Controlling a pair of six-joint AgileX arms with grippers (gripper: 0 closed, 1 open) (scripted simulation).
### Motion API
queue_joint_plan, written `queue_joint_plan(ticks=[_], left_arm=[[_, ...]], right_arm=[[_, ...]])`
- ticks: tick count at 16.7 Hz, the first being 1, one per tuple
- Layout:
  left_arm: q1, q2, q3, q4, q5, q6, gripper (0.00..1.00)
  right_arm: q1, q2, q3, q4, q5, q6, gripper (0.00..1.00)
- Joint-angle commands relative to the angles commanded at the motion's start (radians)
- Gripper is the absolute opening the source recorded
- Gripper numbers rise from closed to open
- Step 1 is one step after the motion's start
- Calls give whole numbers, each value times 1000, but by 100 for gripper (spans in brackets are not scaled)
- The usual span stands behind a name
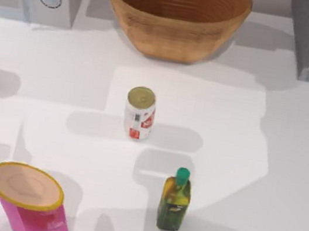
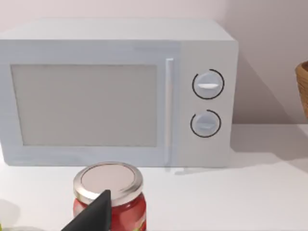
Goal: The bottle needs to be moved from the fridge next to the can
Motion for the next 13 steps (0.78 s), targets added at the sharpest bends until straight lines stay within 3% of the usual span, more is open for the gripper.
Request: queue_joint_plan(ticks=[5,13], left_arm=[[0,0,0,0,0,0,100],[0,0,0,0,0,0,100]], right_arm=[[2,13,23,-12,3,0,100],[2,13,23,-12,3,0,40]])
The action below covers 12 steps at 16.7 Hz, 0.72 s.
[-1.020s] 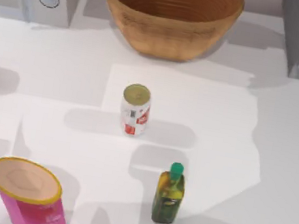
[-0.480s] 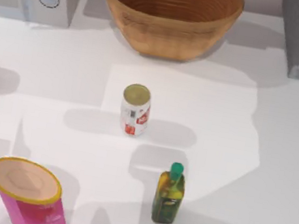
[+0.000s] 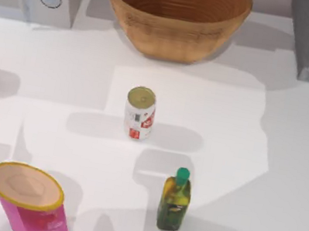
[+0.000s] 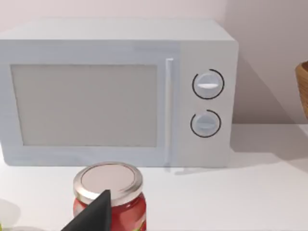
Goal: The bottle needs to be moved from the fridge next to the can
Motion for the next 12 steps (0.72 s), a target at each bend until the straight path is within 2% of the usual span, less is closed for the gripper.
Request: queue_joint_plan(ticks=[5,12], left_arm=[[0,0,0,0,0,0,100],[0,0,0,0,0,0,100]], right_arm=[[0,0,0,0,0,0,2],[0,0,0,0,0,0,0]])
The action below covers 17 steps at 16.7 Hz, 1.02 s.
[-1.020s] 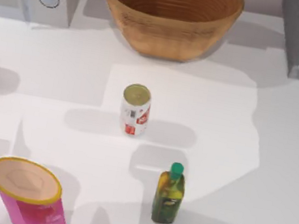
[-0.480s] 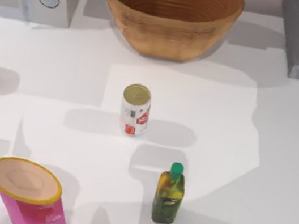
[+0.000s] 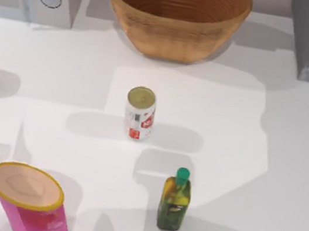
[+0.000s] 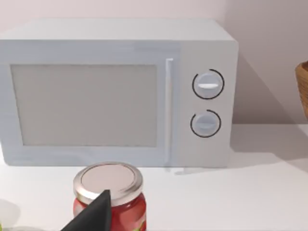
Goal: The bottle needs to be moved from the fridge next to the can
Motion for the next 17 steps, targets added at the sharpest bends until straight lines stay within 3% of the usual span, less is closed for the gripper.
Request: queue_joint_plan(ticks=[10,17], left_arm=[[0,0,0,0,0,0,100],[0,0,0,0,0,0,100]], right_arm=[[-3,-111,43,-155,-2,3,0],[-11,-142,3,-140,-7,4,0]])
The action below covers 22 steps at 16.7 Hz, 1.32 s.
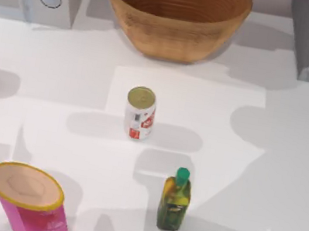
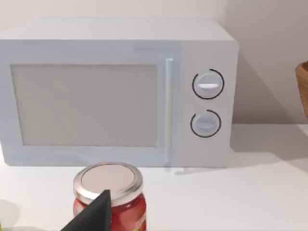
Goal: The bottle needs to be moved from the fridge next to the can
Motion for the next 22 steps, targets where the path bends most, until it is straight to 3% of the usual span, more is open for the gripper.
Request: queue_joint_plan(ticks=[10,17,19,22], left_arm=[[0,0,0,0,0,0,100],[0,0,0,0,0,0,100],[0,0,0,0,0,0,100],[0,0,0,0,0,0,100]], right_arm=[[-70,-352,-550,173,-80,2,0],[-71,-384,-589,193,-85,4,0],[-39,-367,-588,212,-52,4,0],[89,-314,-593,269,77,4,0]])
